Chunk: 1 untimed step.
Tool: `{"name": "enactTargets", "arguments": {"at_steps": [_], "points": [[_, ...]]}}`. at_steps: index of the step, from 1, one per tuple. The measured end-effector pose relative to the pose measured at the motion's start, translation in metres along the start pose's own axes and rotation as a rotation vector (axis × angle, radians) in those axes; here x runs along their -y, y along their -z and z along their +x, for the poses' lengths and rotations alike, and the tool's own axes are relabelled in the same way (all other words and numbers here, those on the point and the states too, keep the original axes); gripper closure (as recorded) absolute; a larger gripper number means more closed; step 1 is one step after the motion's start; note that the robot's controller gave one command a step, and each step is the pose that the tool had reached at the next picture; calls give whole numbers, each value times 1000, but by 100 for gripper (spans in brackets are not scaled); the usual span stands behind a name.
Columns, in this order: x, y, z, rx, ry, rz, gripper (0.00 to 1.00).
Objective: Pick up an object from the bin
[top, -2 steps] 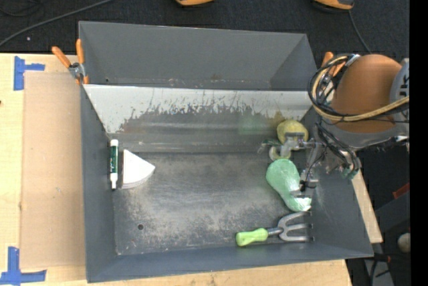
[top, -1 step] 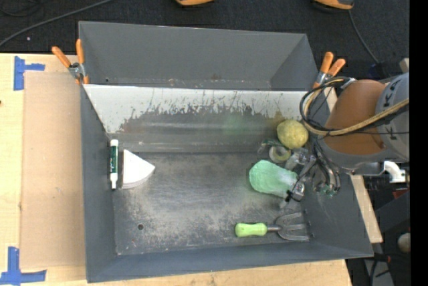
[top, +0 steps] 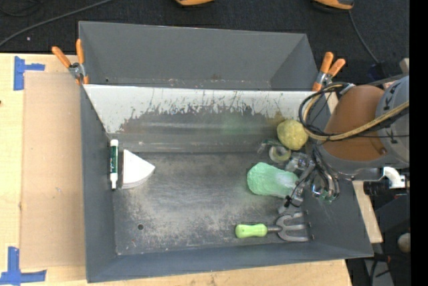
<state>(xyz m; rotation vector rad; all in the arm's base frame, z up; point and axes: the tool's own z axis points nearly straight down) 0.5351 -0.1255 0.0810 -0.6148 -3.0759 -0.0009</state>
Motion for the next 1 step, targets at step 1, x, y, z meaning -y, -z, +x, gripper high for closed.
{"name": "enactTargets", "arguments": {"at_steps": [1], "points": [[-16,15,1,-1,-285,0,0]]}}
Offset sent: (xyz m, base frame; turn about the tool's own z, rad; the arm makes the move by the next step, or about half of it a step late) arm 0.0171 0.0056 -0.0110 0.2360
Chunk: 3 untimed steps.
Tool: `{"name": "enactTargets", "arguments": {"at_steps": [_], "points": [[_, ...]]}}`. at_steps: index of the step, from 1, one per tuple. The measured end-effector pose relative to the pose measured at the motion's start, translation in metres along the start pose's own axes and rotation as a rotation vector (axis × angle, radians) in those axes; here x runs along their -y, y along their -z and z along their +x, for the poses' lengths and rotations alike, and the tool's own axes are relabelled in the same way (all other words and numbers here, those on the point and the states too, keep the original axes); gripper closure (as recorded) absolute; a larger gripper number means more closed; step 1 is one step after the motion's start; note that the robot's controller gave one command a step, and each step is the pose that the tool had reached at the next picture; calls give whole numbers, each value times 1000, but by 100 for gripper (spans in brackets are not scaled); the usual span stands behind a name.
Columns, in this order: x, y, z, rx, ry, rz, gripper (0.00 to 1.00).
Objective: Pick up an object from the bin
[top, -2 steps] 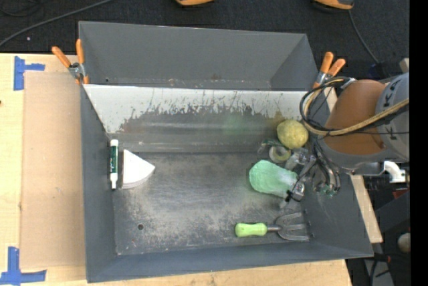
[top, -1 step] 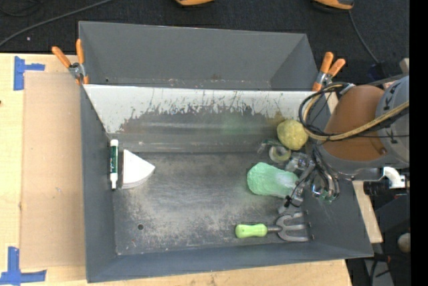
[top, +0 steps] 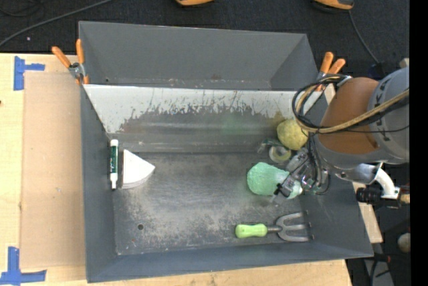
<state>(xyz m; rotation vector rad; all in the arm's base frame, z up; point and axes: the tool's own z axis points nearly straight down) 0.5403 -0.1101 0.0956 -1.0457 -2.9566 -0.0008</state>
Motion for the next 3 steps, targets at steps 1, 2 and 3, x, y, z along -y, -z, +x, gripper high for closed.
{"name": "enactTargets", "arguments": {"at_steps": [1,2,3], "points": [[0,-27,-15,1,50,1,0],[-9,-26,-12,2,-226,0,100],[-9,-26,-12,2,-225,0,100]]}}
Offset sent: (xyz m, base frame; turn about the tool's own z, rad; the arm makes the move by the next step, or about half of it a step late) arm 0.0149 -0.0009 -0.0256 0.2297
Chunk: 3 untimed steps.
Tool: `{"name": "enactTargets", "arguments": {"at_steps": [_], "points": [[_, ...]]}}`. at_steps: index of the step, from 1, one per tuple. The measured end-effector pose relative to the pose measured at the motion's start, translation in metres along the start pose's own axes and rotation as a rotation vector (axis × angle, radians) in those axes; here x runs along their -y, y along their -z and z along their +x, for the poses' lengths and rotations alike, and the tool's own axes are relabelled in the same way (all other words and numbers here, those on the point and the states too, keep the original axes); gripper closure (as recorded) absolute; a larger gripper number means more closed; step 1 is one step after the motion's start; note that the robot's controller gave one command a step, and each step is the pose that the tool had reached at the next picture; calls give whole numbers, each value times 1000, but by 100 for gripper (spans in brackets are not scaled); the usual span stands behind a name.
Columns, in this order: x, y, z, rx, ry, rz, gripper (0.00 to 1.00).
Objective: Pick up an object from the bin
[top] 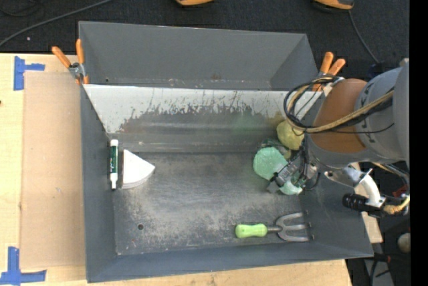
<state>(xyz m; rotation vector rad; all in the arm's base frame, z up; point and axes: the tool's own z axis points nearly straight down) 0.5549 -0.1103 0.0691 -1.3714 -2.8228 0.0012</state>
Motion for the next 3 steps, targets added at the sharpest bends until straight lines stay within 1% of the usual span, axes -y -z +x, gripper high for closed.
{"name": "enactTargets", "arguments": {"at_steps": [1,2,3], "points": [[0,3,0,0,2,1,100],[1,32,1,-4,3,3,100],[2,83,2,-8,5,7,100]]}}
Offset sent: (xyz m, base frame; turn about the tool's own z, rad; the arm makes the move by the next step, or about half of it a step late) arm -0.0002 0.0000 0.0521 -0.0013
